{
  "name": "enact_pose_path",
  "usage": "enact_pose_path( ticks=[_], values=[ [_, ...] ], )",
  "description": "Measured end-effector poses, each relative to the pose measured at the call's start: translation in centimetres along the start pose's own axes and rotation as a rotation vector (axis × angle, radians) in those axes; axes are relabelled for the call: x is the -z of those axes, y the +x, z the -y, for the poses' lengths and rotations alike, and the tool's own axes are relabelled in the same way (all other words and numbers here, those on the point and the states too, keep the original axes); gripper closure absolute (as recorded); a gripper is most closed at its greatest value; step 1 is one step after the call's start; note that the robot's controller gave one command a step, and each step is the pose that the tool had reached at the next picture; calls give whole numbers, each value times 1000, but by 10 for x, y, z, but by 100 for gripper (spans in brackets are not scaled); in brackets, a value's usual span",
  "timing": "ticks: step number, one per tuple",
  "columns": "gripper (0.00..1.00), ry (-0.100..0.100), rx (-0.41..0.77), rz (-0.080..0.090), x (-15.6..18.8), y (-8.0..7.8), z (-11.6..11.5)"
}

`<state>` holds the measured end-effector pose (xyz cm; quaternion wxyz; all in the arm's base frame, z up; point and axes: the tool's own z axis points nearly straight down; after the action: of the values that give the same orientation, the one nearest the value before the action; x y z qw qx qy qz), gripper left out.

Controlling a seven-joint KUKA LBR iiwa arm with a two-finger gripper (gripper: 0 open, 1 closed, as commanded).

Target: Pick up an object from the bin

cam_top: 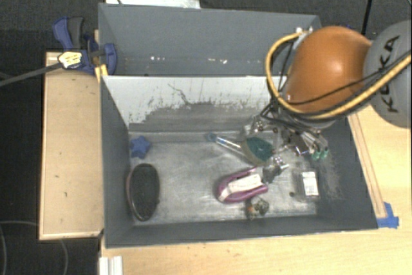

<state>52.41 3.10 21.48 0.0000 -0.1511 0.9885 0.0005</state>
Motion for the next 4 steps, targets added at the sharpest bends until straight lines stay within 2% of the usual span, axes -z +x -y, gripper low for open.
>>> enact_pose_path(
  ticks=[1, 2, 3, 4],
  values=[
    [0, 1, 313, 4, -143, -12, -8],
    [0, 1, 372, 12, -47, -38, -83],
    [0, -1, 486, -6, -130, -1, -35],
    [0, 0, 797, 5, -143, 5, -2]
  ],
)
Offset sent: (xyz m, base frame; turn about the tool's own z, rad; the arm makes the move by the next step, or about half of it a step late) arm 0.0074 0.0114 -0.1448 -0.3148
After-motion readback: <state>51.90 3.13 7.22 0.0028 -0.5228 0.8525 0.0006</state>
